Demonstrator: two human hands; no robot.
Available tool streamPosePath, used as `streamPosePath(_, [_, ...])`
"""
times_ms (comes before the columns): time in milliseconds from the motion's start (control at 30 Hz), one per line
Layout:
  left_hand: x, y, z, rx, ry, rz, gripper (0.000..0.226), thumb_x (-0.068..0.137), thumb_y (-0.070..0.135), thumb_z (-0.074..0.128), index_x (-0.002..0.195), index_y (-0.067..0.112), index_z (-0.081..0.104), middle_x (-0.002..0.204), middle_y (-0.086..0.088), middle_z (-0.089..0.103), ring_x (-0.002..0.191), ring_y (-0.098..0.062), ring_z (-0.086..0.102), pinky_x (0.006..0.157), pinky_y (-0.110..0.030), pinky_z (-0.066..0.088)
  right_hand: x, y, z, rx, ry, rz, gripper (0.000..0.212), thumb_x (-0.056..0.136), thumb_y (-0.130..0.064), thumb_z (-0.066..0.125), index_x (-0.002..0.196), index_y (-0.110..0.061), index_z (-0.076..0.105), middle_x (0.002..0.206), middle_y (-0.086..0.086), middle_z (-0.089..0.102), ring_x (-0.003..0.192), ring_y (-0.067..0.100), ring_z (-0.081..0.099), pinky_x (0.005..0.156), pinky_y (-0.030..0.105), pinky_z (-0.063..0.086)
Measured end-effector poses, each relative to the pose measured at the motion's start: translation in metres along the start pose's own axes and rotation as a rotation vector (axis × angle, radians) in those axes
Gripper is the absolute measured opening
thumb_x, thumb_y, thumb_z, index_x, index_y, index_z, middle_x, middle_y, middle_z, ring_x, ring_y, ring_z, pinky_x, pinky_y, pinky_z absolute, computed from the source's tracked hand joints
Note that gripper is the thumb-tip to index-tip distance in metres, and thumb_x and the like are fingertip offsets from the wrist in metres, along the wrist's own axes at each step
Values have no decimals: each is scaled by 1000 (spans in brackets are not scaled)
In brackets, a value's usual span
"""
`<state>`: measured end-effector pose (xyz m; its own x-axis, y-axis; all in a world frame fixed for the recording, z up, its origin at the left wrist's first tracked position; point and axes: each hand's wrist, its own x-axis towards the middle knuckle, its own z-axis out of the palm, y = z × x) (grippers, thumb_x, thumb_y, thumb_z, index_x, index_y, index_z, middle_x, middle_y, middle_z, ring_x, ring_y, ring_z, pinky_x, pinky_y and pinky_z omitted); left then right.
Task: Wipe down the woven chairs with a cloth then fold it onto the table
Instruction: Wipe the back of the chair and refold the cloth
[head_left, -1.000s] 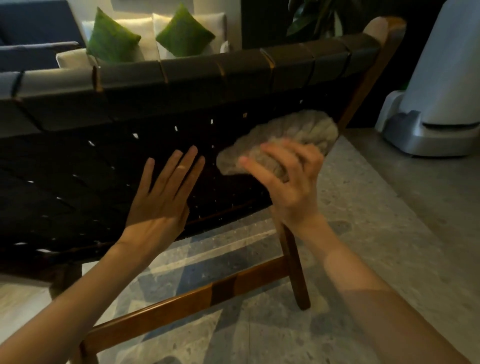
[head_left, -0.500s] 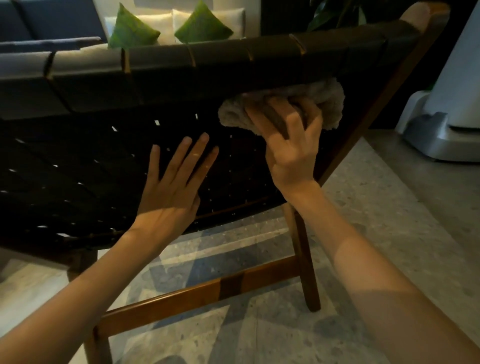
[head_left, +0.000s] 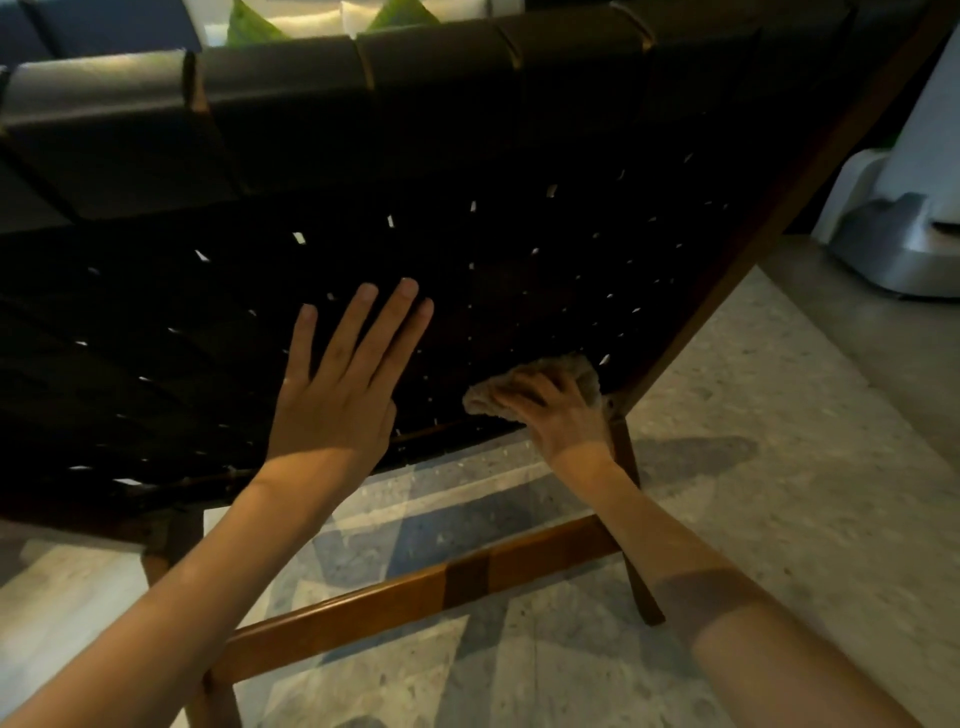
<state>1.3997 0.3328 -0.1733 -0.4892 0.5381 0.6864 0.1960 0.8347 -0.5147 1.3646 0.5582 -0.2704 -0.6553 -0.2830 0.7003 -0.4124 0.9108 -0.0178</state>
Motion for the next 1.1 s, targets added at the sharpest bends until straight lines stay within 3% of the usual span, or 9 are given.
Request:
streamPosePath(133, [-2, -2, -3, 23, 35, 30, 76, 84, 13, 56, 151, 16, 20, 157, -7, 9, 144, -22, -7, 114, -46, -4, 5, 2, -4, 36, -147, 68, 53, 65, 13, 71, 110, -16, 72, 113, 14, 66, 99, 47, 59, 73, 46, 56])
streamPosePath(267, [-4, -1, -11, -24, 20, 31, 78, 83, 14, 58, 150, 13, 20, 157, -10, 8, 143, -27, 6, 114, -46, -3, 2, 7, -23, -134, -533, -150, 48, 101, -15, 33, 144, -36, 37, 152, -4, 30, 138, 29, 24, 112, 42, 22])
streamPosePath(333, [-10, -5, -13, -41, 8, 12, 78, 84, 15, 58, 151, 13, 18, 157, -9, 3, 145, -25, -4, 114, -47, -2, -2, -4, -47, -45, -406, -97, 45, 98, -11, 40, 138, -31, 49, 144, 2, 44, 132, 31, 34, 108, 46, 31])
streamPosePath(433, [-18, -15, -16, -96, -2, -72, 80, 83, 17, 60, 151, 13, 18, 157, -9, 2, 145, -22, -14, 115, -49, -6, 5, -28, -90, 57, 244, -187, 32, 88, -1, 56, 114, -14, 70, 108, 14, 66, 101, 29, 45, 81, 44, 52])
streamPosePath(567, [-28, -28, -21, -127, 4, -135, 83, 81, 16, 63, 150, 15, 16, 155, -13, 5, 144, -25, -12, 115, -52, -6, 53, -53, -140, 65, 664, -293, 37, 84, 3, 66, 118, -12, 65, 111, 9, 48, 97, 29, 43, 89, 28, 39])
streamPosePath(767, [-39, -38, -28, -157, -5, -172, 84, 80, 15, 62, 150, 16, 17, 156, -12, 3, 144, -29, -6, 115, -54, -3, 93, -75, -141, -31, 670, -199, 27, 79, 0, 71, 105, -5, 72, 102, 18, 66, 97, 25, 49, 83, 39, 40])
streamPosePath(867, [-43, -38, -24, -133, -29, -146, 81, 81, 18, 61, 151, 15, 19, 157, -11, 3, 145, -27, -7, 115, -55, -1, 93, -71, -122, 0, 695, -190, 24, 83, -6, 69, 107, -9, 72, 115, 10, 57, 96, 35, 58, 94, 32, 37])
streamPosePath(1000, [-52, -37, -17, -101, -68, -108, 77, 83, 15, 60, 150, 13, 21, 157, -12, 8, 145, -30, 1, 115, -55, 8, 77, -57, -90, -18, 560, -275, 23, 91, -14, 61, 111, -13, 71, 120, 4, 42, 99, 33, 43, 88, 35, 40])
streamPosePath(1100, [-57, -36, -10, -94, -70, -87, 76, 84, 14, 58, 150, 11, 21, 157, -12, 8, 145, -30, 2, 115, -54, 9, 53, -47, -54, -51, 378, -318, 24, 84, -7, 66, 107, -12, 74, 119, 6, 41, 97, 34, 50, 78, 39, 50])
